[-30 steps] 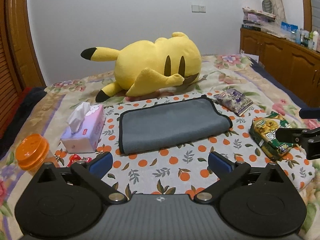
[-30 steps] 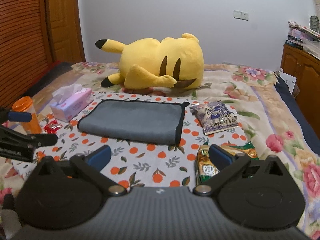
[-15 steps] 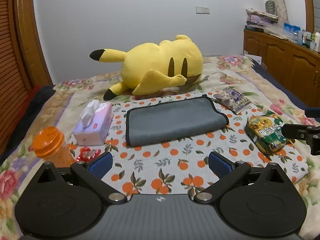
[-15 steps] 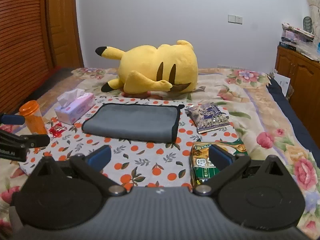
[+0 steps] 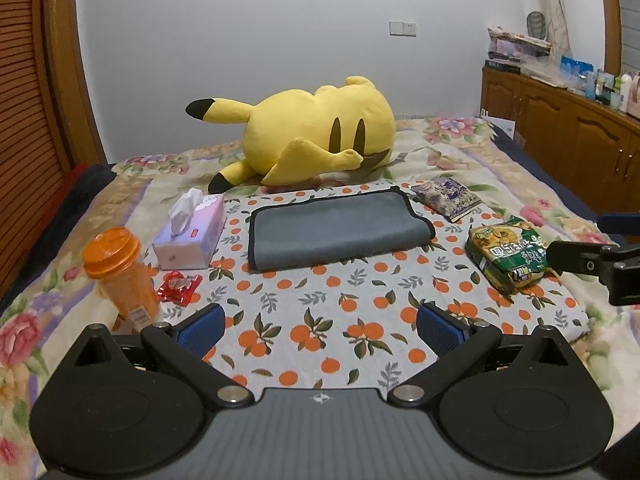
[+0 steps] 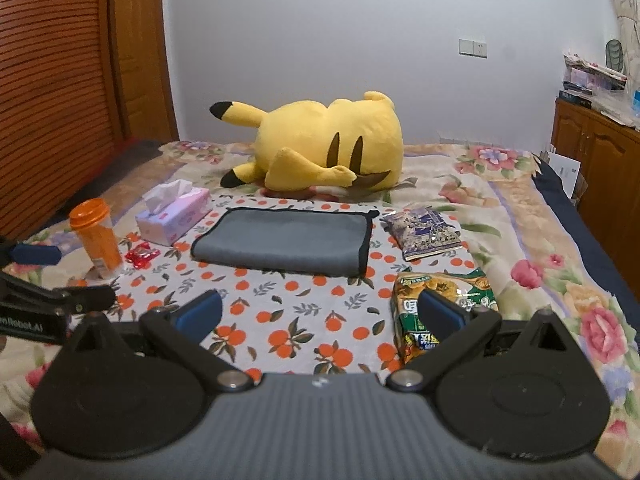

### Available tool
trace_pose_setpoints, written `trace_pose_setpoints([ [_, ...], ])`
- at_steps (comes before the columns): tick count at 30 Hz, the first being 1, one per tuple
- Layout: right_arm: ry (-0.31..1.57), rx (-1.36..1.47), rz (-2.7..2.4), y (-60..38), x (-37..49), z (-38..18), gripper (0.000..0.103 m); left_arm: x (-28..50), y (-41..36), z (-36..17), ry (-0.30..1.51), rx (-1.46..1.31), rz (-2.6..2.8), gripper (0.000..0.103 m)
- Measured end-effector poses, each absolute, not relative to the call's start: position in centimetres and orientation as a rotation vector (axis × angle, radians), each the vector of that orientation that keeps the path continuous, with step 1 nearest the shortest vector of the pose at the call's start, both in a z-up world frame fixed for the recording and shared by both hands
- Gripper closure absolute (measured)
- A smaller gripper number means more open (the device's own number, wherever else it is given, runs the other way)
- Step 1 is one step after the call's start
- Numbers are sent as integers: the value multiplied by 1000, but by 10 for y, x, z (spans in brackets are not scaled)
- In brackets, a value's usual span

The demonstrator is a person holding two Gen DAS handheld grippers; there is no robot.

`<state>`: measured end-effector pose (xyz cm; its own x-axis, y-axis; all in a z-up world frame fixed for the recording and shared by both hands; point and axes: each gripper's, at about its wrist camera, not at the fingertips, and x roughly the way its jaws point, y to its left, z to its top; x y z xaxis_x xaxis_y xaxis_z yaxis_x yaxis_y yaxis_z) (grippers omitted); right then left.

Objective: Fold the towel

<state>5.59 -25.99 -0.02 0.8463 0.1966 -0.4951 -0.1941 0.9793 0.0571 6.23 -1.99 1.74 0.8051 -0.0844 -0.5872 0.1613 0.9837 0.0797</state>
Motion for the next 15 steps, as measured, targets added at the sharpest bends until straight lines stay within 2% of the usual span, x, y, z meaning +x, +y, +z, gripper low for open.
trace_pose_setpoints([
  [15,545,11,189,-262,24,-18,0,24,-7,-5,659,99,-114,0],
])
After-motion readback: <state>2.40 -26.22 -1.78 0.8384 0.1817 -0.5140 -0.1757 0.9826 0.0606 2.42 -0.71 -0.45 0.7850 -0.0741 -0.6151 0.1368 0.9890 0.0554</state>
